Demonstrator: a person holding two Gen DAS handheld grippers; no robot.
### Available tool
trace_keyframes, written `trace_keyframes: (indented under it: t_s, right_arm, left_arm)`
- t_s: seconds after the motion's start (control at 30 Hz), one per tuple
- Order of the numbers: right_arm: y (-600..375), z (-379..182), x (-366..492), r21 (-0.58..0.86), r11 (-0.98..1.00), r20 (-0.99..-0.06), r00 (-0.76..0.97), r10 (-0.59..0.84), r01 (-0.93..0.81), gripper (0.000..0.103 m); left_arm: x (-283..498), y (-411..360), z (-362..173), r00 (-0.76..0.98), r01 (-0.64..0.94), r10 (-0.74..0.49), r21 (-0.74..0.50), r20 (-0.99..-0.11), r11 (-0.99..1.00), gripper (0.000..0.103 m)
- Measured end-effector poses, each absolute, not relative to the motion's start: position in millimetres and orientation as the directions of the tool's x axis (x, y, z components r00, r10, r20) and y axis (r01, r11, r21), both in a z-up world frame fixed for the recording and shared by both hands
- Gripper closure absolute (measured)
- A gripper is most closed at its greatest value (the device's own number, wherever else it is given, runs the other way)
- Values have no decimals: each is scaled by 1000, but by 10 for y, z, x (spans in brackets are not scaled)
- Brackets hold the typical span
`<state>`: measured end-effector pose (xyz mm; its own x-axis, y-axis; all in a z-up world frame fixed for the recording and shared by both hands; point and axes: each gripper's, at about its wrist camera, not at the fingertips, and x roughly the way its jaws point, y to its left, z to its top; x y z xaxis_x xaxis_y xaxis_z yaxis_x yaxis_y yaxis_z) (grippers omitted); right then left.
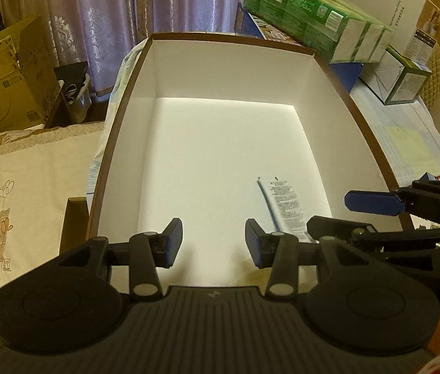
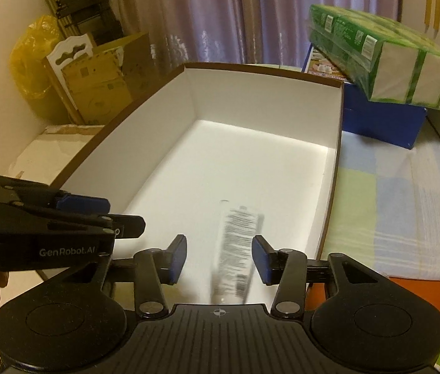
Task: Organize rigid objects
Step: 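Open the left gripper to drop the holder while the right gripper releases the tube into the box, then withdraw both grippers from the box back over the table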
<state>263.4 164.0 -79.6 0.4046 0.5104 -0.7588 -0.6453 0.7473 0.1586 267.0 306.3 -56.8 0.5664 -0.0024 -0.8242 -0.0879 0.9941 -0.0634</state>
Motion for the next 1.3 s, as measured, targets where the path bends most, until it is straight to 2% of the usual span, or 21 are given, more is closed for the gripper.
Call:
trace_keyframes:
  t_s: [0.57,1.3]
  right_arm:
    - [1503,-696,2520,190,747,-753,394,527,-637,55]
    - [806,-348,2098,251,737,-673,434,599,-628,50]
  left_arm:
    - [2524,2991,-475,577,-88,5,-55,-817,995,63]
    - [2026,2545,-83,659,-40,-59,-113,-750,993,62]
